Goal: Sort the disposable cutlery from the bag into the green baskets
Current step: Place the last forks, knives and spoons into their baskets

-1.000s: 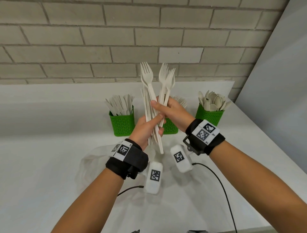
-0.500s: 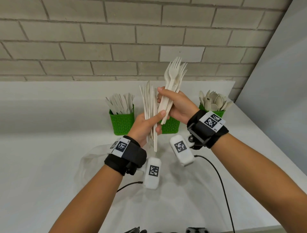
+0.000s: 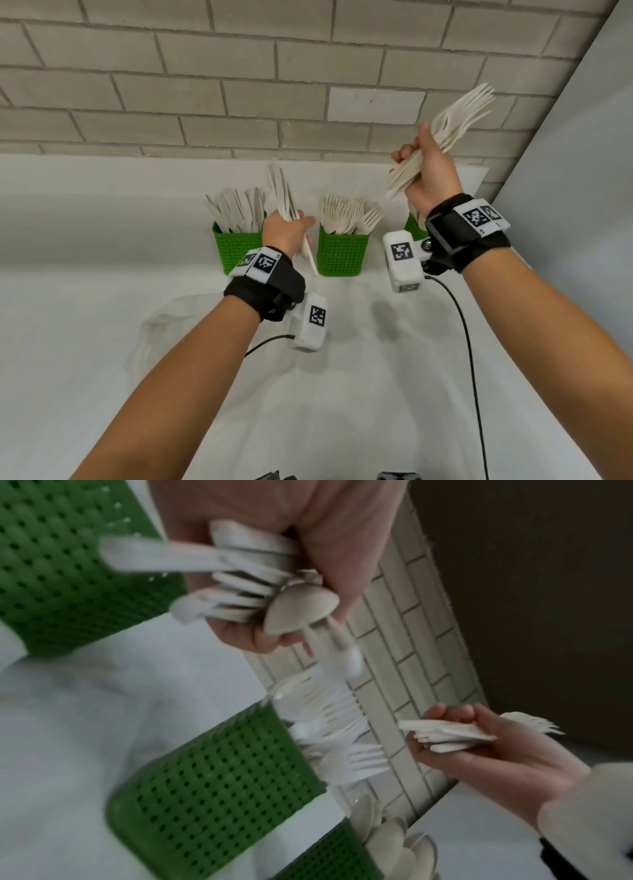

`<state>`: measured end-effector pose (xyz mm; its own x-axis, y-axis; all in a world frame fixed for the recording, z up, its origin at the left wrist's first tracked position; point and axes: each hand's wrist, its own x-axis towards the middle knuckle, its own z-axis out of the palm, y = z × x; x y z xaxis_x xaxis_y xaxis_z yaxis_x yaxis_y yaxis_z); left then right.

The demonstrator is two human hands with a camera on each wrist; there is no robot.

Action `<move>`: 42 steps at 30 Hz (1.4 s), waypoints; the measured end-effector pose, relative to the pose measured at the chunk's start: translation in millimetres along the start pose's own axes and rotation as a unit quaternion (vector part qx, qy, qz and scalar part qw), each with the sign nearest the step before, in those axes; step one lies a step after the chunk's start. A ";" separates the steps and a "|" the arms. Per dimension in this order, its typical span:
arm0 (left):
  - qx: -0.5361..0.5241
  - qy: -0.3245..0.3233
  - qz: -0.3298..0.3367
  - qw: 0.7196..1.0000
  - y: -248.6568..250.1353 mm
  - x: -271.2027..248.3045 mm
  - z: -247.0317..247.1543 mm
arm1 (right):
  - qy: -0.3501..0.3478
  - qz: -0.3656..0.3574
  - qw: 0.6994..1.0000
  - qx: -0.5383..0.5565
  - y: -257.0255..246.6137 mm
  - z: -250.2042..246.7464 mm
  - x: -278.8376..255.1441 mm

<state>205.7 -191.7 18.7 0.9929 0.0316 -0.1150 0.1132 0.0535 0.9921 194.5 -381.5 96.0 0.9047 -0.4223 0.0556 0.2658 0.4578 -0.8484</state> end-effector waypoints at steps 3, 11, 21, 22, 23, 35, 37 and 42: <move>0.030 -0.002 -0.034 0.999 -13.9 9.1 11.8 | 0.008 -0.005 1.000 -0.012 10.7 0.4 9.7; 0.005 -0.002 -0.071 0.997 -24.6 9.4 26.9 | -0.047 0.035 0.993 -0.107 47.6 1.7 15.8; -0.021 0.009 -0.104 0.994 -32.9 11.2 28.4 | 0.027 -0.064 0.998 -0.005 18.9 -25.9 10.7; -0.021 0.013 -0.109 0.994 -32.3 10.7 28.3 | 0.020 -0.064 0.997 -0.048 24.3 -28.5 6.1; -0.024 0.014 -0.110 0.994 -32.2 10.4 28.2 | 0.015 -0.063 0.993 -0.102 33.0 -29.5 0.7; 0.022 0.001 -0.063 0.998 -23.0 4.2 28.1 | 0.123 -0.049 0.991 -0.028 68.5 -22.7 -6.3; 0.028 -0.003 -0.060 0.998 -22.5 4.6 27.7 | 0.132 -0.052 0.988 -0.058 71.1 -23.9 -5.8; 0.044 -0.008 -0.052 0.998 -22.0 6.9 27.4 | 0.109 -0.061 0.984 -0.127 76.3 -22.6 -6.8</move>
<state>211.0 -220.0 -2.5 0.9758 0.0141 -0.2184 0.2187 -0.0321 0.9753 201.1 -361.4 19.0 0.7708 -0.6328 0.0734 0.2510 0.1958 -0.9480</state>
